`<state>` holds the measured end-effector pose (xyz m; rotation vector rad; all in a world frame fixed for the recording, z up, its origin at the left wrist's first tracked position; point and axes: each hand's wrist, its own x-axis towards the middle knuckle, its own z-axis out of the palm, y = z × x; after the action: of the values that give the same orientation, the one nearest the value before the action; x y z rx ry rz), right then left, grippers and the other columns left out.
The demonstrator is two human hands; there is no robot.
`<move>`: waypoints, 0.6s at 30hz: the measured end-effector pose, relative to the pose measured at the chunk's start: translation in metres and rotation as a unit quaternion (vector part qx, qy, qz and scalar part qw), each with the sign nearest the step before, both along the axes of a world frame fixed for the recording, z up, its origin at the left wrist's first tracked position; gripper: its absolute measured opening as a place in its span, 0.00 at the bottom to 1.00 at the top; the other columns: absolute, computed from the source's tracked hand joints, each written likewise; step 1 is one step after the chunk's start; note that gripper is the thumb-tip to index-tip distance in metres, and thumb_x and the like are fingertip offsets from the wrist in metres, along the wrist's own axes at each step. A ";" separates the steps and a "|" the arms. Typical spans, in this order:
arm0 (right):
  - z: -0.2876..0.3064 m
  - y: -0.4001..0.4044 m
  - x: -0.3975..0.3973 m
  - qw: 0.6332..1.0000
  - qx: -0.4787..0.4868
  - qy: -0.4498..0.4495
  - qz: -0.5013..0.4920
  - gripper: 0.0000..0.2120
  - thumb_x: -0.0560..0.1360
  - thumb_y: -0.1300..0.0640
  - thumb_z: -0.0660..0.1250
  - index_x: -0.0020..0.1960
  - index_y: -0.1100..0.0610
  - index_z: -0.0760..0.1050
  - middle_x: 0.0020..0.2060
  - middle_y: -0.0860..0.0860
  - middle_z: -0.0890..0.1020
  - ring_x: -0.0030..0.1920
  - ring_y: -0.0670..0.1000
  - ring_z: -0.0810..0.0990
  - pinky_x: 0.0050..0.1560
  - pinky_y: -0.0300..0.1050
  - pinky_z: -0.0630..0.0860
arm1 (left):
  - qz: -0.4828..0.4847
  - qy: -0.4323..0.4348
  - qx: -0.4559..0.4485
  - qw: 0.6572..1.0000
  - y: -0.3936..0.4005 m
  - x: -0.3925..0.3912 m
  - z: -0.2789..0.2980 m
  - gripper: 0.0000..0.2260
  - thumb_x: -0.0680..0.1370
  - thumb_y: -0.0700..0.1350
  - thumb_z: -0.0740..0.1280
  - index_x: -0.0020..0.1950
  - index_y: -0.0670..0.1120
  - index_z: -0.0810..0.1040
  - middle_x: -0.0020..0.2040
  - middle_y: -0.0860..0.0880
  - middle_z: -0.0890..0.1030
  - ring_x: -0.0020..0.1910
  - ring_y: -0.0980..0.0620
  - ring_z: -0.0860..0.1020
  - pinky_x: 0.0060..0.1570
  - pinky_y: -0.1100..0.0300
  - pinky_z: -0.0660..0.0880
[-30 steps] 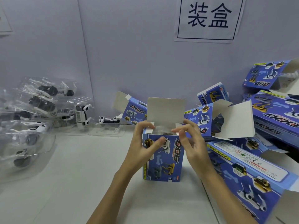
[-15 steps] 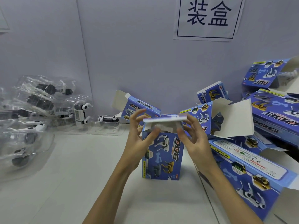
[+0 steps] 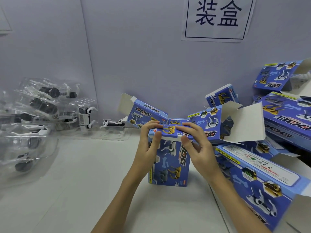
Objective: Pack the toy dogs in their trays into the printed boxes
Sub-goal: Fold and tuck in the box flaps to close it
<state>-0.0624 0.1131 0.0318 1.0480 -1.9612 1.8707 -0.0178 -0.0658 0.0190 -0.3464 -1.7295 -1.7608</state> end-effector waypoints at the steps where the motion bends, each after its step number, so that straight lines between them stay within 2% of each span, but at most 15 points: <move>1: 0.001 0.001 0.000 1.000 -0.002 -0.001 0.000 0.15 0.80 0.52 0.66 0.65 0.49 0.81 0.69 0.51 0.74 0.72 0.54 0.74 0.56 0.62 0.84 | -0.011 -0.008 0.014 1.000 0.001 0.000 0.000 0.15 0.83 0.54 0.62 0.68 0.51 0.71 0.68 0.47 0.75 0.62 0.41 0.83 0.46 0.56 0.84; 2: 0.002 0.001 0.001 1.000 -0.003 -0.002 -0.003 0.16 0.79 0.51 0.67 0.65 0.50 0.81 0.68 0.51 0.74 0.72 0.55 0.75 0.54 0.60 0.85 | -0.017 -0.012 0.029 0.999 0.002 0.001 -0.001 0.16 0.83 0.53 0.63 0.69 0.52 0.70 0.67 0.48 0.77 0.59 0.42 0.84 0.45 0.57 0.84; 4: 0.001 0.000 0.003 1.000 -0.012 0.001 -0.029 0.17 0.77 0.48 0.69 0.64 0.50 0.83 0.67 0.51 0.75 0.69 0.55 0.77 0.52 0.58 0.85 | 0.012 0.001 0.041 0.999 0.004 0.002 -0.002 0.20 0.82 0.52 0.64 0.73 0.52 0.67 0.69 0.55 0.77 0.60 0.45 0.84 0.48 0.55 0.84; 6: 0.000 -0.005 0.008 0.996 -0.035 0.003 -0.077 0.19 0.75 0.47 0.71 0.64 0.51 0.83 0.66 0.50 0.76 0.64 0.55 0.81 0.52 0.56 0.85 | 0.119 0.004 0.019 0.993 0.007 0.003 -0.002 0.22 0.81 0.54 0.66 0.74 0.53 0.67 0.68 0.63 0.76 0.63 0.52 0.82 0.53 0.52 0.84; 8: -0.003 -0.012 0.013 0.990 -0.070 0.005 -0.121 0.19 0.74 0.48 0.73 0.64 0.50 0.84 0.66 0.50 0.76 0.58 0.47 0.82 0.52 0.48 0.84 | 0.235 0.015 -0.045 0.971 0.009 0.004 -0.002 0.22 0.80 0.59 0.70 0.70 0.53 0.70 0.65 0.62 0.77 0.63 0.55 0.80 0.57 0.47 0.81; 9: -0.005 -0.016 0.016 0.987 -0.089 0.003 -0.135 0.19 0.73 0.48 0.74 0.64 0.49 0.84 0.65 0.50 0.76 0.56 0.43 0.82 0.52 0.40 0.82 | 0.259 0.030 -0.094 0.961 0.010 0.005 -0.001 0.25 0.79 0.61 0.71 0.70 0.52 0.72 0.64 0.60 0.78 0.63 0.54 0.79 0.58 0.45 0.80; 11: -0.006 -0.021 0.020 0.985 -0.106 -0.019 -0.134 0.19 0.74 0.48 0.73 0.65 0.46 0.83 0.65 0.50 0.74 0.58 0.36 0.79 0.52 0.30 0.77 | 0.254 0.040 -0.181 0.949 0.011 0.006 -0.001 0.38 0.73 0.66 0.74 0.77 0.49 0.67 0.67 0.58 0.75 0.65 0.51 0.77 0.61 0.45 0.78; 12: -0.006 -0.022 0.020 0.989 -0.089 -0.033 -0.113 0.20 0.75 0.47 0.72 0.67 0.43 0.81 0.65 0.49 0.73 0.62 0.35 0.77 0.55 0.30 0.78 | 0.251 0.033 -0.214 0.944 0.010 0.007 0.000 0.47 0.70 0.68 0.75 0.82 0.48 0.61 0.70 0.59 0.72 0.68 0.51 0.74 0.65 0.46 0.75; 14: -0.004 -0.020 0.019 0.997 -0.025 -0.054 -0.051 0.22 0.76 0.43 0.68 0.71 0.38 0.76 0.65 0.50 0.70 0.68 0.41 0.75 0.61 0.43 0.81 | 0.244 0.009 -0.278 0.929 0.007 0.007 0.002 0.60 0.64 0.71 0.78 0.85 0.47 0.51 0.75 0.57 0.66 0.73 0.51 0.68 0.71 0.48 0.68; 16: 0.000 -0.013 0.015 0.998 0.009 -0.059 -0.007 0.20 0.79 0.43 0.67 0.71 0.36 0.75 0.63 0.52 0.69 0.68 0.47 0.75 0.61 0.52 0.82 | 0.235 0.004 -0.323 0.917 0.003 0.007 0.003 0.65 0.61 0.68 0.82 0.85 0.45 0.49 0.78 0.54 0.63 0.76 0.52 0.64 0.74 0.49 0.64; 18: 0.004 -0.006 0.012 0.999 0.012 -0.042 -0.005 0.15 0.82 0.43 0.66 0.68 0.39 0.76 0.61 0.52 0.70 0.65 0.50 0.78 0.57 0.49 0.83 | 0.239 0.014 -0.340 0.910 0.003 0.007 0.003 0.62 0.61 0.65 0.83 0.84 0.47 0.51 0.78 0.54 0.63 0.75 0.52 0.63 0.75 0.51 0.62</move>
<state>-0.0502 0.1069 0.0355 0.9785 -2.0366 1.9201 -0.0108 -0.0625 0.0225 -0.2026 -2.1431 -0.7732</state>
